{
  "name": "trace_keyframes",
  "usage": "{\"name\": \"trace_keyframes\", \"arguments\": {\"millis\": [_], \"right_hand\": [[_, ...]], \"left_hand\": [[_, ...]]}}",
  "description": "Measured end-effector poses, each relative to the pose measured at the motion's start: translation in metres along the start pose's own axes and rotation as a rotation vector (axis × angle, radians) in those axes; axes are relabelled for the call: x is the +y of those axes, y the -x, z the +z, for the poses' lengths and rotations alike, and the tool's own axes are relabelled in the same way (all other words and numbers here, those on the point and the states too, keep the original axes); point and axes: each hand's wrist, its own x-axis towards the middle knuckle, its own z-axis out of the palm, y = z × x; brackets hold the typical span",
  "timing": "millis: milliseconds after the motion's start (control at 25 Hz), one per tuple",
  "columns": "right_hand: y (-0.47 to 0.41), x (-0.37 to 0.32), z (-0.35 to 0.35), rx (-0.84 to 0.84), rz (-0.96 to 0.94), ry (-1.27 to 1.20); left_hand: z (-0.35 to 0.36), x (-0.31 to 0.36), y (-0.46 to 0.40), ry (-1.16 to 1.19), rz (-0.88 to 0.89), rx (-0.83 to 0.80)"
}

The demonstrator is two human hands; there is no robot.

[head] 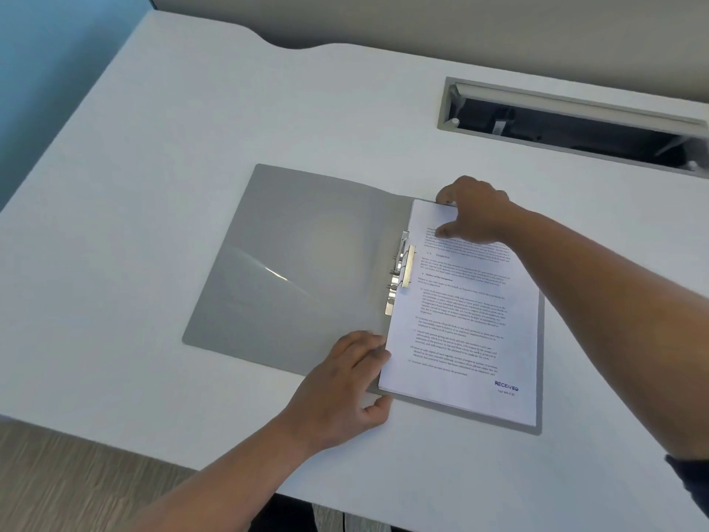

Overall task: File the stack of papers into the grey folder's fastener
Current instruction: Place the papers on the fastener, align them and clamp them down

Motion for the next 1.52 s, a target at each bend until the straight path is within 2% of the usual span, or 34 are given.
{"name": "trace_keyframes", "arguments": {"millis": [680, 1000, 1520], "right_hand": [[-0.006, 0.002, 0.009, 0.019, -0.001, -0.086], [-0.01, 0.007, 0.014, 0.022, -0.004, -0.123], [-0.012, 0.011, 0.022, 0.065, -0.003, -0.154]], "left_hand": [[0.008, -0.011, -0.002, -0.148, 0.15, 0.099], [0.009, -0.011, -0.003, -0.137, 0.149, 0.12], [0.005, -0.009, -0.003, -0.091, 0.122, 0.064]]}}
